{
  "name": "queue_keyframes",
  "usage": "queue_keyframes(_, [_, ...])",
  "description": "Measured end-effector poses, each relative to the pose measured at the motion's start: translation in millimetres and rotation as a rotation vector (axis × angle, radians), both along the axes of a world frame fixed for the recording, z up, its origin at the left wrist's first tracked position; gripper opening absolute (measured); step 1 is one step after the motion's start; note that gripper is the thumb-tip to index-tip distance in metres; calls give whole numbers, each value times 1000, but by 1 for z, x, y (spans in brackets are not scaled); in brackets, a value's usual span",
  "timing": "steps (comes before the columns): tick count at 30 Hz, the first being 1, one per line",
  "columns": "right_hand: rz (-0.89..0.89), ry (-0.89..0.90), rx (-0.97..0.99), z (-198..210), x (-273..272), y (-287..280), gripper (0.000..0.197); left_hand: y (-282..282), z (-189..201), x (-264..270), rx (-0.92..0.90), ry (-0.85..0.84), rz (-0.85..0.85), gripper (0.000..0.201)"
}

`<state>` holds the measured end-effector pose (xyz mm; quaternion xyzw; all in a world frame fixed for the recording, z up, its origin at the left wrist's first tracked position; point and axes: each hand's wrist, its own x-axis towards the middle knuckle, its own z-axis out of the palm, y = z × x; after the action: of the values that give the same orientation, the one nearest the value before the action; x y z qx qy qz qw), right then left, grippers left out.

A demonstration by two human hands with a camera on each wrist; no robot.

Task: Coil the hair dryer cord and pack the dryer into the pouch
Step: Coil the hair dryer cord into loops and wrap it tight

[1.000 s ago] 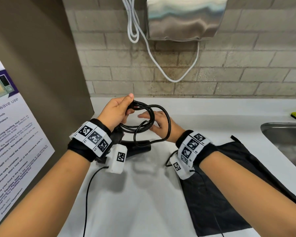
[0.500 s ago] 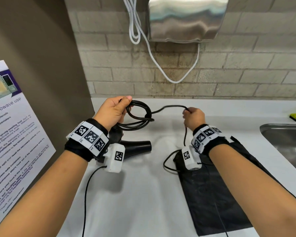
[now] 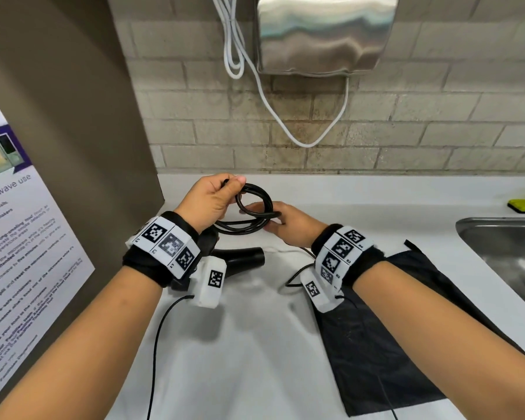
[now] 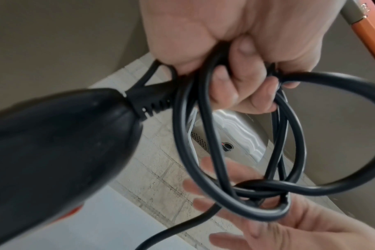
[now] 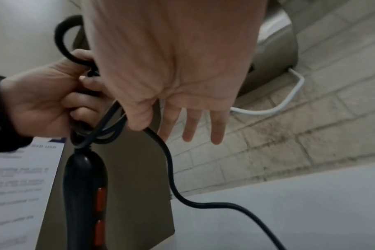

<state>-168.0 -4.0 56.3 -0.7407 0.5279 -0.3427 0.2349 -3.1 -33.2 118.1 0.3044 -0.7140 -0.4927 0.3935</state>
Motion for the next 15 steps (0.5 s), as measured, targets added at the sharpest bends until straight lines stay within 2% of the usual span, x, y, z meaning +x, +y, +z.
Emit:
queue_keyframes(3, [-6, -67, 137, -1, 3, 0, 30, -1, -1, 1, 16, 7, -6, 31])
queue_keyframes(8, [-275, -106, -9, 1, -1, -3, 20, -1, 0, 1, 34, -6, -8, 32])
queue_keyframes(12, [-448, 30, -30, 13, -9, -11, 21, -5, 0, 2, 63, -71, 0, 39])
queue_keyframes(14, [-589, 63, -27, 21, -16, -13, 22, -6, 0, 4, 117, -76, -29, 39])
queue_keyframes(15, [-666, 135, -38, 25, -18, -14, 23, -6, 0, 5, 129, -84, -49, 38])
